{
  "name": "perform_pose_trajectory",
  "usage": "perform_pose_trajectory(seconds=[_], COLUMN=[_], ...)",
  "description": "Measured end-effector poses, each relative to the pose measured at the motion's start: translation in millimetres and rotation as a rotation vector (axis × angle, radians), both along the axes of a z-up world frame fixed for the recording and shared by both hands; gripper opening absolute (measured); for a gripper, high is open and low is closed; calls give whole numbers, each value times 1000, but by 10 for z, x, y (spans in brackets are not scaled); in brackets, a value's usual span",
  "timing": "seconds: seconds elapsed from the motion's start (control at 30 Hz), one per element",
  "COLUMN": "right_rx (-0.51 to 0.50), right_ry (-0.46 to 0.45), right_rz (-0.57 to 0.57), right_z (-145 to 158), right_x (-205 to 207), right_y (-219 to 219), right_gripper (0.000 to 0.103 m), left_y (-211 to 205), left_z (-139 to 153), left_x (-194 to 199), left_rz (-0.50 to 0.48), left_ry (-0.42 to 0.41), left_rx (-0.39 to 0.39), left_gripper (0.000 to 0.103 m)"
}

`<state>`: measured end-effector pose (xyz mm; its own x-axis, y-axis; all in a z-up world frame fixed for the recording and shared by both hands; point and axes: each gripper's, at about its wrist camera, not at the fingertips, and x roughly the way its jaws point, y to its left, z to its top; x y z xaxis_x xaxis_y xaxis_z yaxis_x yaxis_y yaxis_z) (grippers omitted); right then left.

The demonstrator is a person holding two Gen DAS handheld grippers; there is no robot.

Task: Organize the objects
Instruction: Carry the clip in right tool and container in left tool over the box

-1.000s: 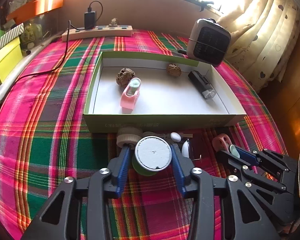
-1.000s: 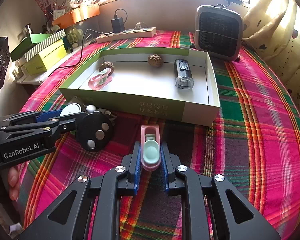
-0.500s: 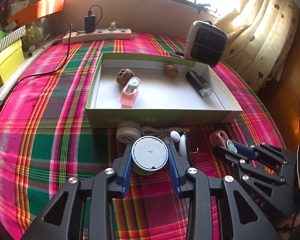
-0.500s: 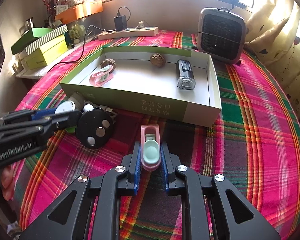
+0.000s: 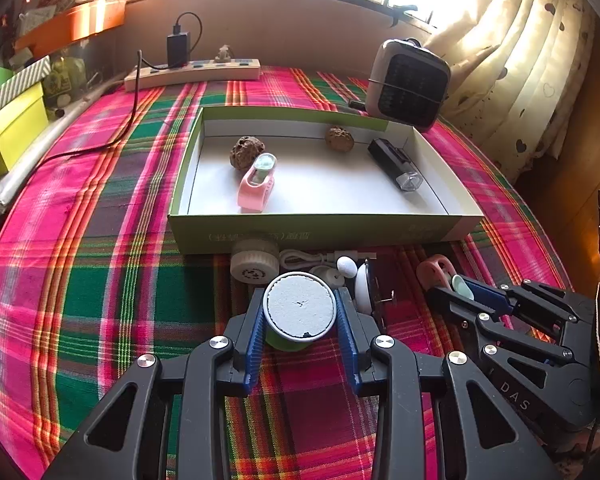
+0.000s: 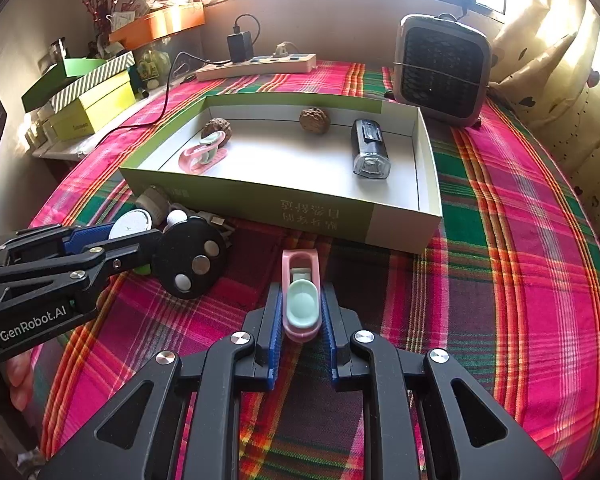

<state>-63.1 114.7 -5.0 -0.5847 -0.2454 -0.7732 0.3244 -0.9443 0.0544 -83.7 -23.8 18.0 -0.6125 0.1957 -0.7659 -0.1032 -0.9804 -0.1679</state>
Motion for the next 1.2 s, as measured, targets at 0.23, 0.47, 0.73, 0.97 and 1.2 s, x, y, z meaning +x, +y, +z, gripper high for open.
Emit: perform_pose_trajectory(seconds=[0.23, 0.47, 0.73, 0.97, 1.2], right_rx=[-13, -29, -41, -51, -46], right_ry=[-2, 14, 44, 61, 94], right_rz=[-7, 0, 8, 30, 45], right_z=[13, 104, 247, 387, 538], right_x=[-11, 20, 39, -17, -115], right_y=[25, 33, 27, -18, -70], right_gripper=[18, 18, 18, 18, 18], left_y=[9, -8, -38, -74, -92], left_z=[63, 152, 278, 393, 508], left_x=[22, 55, 74, 40, -60], left_rz=[-16, -23, -28, -33, -51], left_ry=[25, 44, 73, 98, 119], left_rx=[-18, -18, -9, -13, -2], left_gripper=[31, 31, 31, 31, 31])
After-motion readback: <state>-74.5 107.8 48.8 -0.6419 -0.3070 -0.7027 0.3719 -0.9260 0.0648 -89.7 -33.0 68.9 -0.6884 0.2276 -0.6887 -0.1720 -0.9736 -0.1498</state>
